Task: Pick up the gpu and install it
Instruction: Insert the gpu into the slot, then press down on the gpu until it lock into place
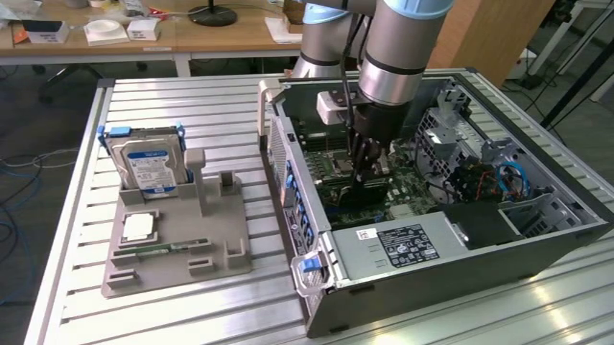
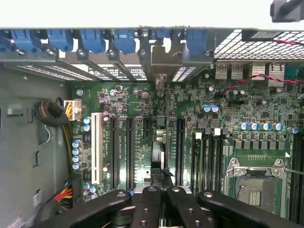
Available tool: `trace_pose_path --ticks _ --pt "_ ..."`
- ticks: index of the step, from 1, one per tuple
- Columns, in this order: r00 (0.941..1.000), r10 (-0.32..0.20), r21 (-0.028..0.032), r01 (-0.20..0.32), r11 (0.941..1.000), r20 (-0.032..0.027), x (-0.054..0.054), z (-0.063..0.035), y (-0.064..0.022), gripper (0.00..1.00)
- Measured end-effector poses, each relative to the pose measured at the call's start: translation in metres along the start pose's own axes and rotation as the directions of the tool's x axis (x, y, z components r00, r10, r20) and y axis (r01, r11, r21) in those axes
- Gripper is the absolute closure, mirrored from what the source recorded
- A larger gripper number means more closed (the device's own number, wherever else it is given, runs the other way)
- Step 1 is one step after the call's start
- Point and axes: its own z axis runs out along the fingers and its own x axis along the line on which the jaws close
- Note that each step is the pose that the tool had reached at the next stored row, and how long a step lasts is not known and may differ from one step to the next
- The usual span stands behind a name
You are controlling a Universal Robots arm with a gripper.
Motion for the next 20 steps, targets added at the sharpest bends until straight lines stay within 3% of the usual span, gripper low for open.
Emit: trace_pose_path --ticks 1,14,17,18,19,20 --pt "1.0 0.0 0.0 0.0 1.0 0.0002 0.0 0.0 0.0 0.89" --pt "1.0 0.0 0.0 0.0 1.0 0.0029 0.0 0.0 0.0 0.89" --pt "1.0 0.0 0.0058 0.0 1.0 -0.0043 -0.0002 0.0029 0.0003 0.89" --pt "1.0 0.0 0.0062 0.0 1.0 -0.0052 -0.0003 0.0046 0.0003 0.89" --pt "0.9999 0.0 0.006 0.0 1.0 -0.0109 -0.0004 0.005 0.0004 0.89" --pt "0.9999 0.0 0.0061 0.0 1.0 -0.0113 -0.0004 0.005 0.0006 0.89"
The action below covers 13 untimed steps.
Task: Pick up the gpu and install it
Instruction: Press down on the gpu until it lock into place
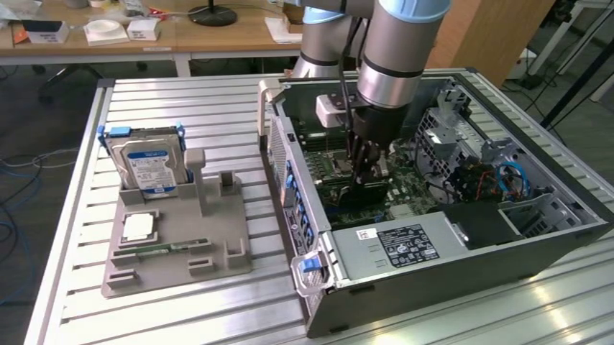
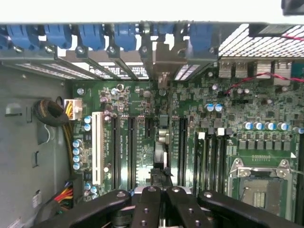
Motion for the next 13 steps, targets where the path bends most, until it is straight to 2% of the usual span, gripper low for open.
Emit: trace_pose_path --ticks 3,7,10,13 --pt "1.0 0.0 0.0002 0.0 1.0 0.0004 0.0 -0.01 0.0019 0.89" --pt "1.0 0.0 0.0001 0.0 1.0 0.0001 0.0 -0.0092 0.0068 0.89" --pt "1.0 0.0 0.0 0.0 1.0 0.003 0.001 -0.016 0.0155 0.89" --pt "1.0 0.0 -0.001 0.0 1.0 0.0094 0.001 -0.0227 0.0216 0.89"
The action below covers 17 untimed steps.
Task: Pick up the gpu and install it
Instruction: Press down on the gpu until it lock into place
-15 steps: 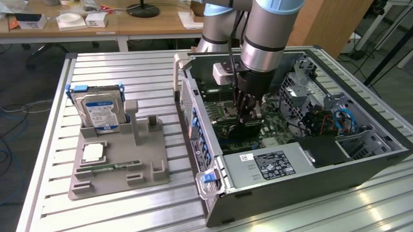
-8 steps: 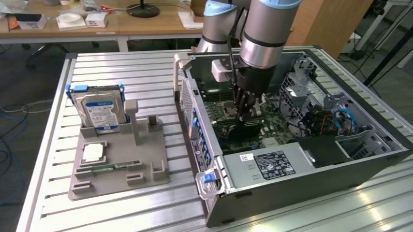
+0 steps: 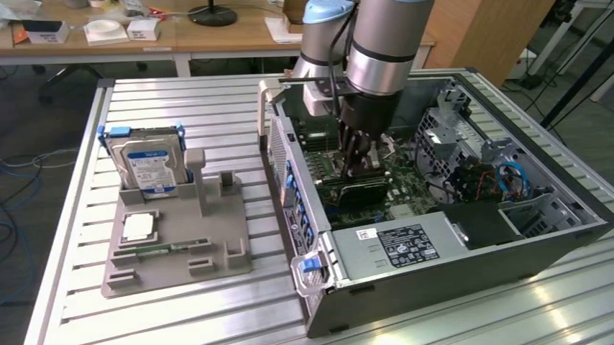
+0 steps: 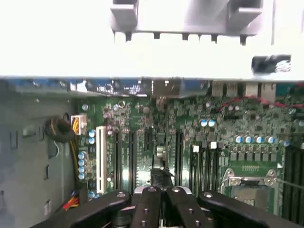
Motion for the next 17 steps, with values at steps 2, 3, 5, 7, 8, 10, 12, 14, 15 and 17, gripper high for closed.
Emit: trace_pose_path --ticks 2,3,5,7,8,10,12,14,15,17 --pt "1.0 0.0 0.0001 0.0 1.0 0.0005 0.0 -0.0012 0.0054 0.89" --pt "1.0 0.001 0.0 -0.001 1.0 0.0005 0.0 -0.0015 0.0078 0.89" --pt "1.0 0.001 -0.0001 -0.001 1.0 0.0004 0.0 -0.0024 0.013 0.89" --pt "1.0 0.002 -0.0002 -0.002 1.0 0.0004 0.0 -0.0032 0.0166 0.89" --pt "1.0 0.003 -0.0005 -0.003 1.0 0.0004 0.0 -0.0037 0.0175 0.89" --pt "1.0 0.005 -0.0017 -0.005 1.0 0.0004 0.0 -0.0042 0.0189 0.89" --pt "1.0 0.006 -0.0021 -0.006 1.0 0.0005 0.0 -0.0045 0.0216 0.89" --pt "1.0 0.006 -0.0024 -0.006 1.0 0.0005 0.0 -0.0055 0.0245 0.89" --pt "1.0 0.007 -0.0031 -0.007 1.0 0.0012 0.0 -0.007 0.0255 0.89" --pt "1.0 0.007 -0.004 -0.007 1.0 0.0033 0.001 -0.0103 0.0276 0.89"
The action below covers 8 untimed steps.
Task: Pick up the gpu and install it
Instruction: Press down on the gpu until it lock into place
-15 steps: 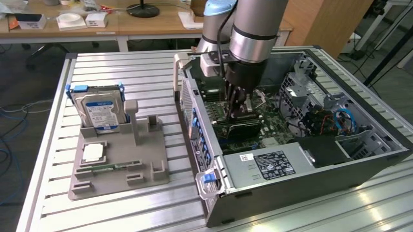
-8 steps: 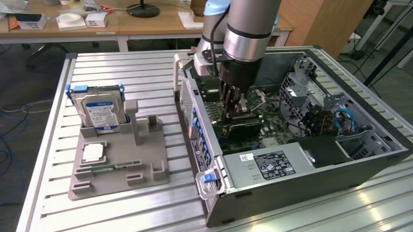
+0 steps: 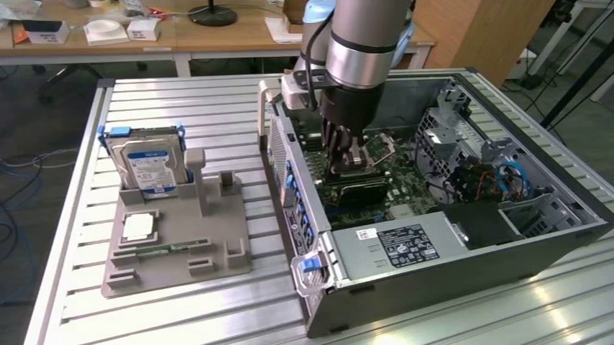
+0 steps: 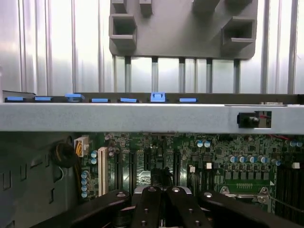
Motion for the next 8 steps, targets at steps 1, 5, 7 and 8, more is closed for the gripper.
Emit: trace_pose_path --ticks 1,5,7,8 --pt "1.0 0.0 -0.0006 0.0 1.0 0.0008 0.0 -0.0018 0.0012 0.89" --pt "1.0 0.001 -0.0009 -0.001 1.0 0.0016 0.0 -0.0048 0.0086 0.89" --pt "1.0 0.002 -0.001 -0.002 1.0 0.0015 -0.002 -0.0049 0.0158 0.89" --pt "1.0 0.002 -0.001 -0.002 1.0 0.0015 -0.003 -0.0049 0.0193 0.89"
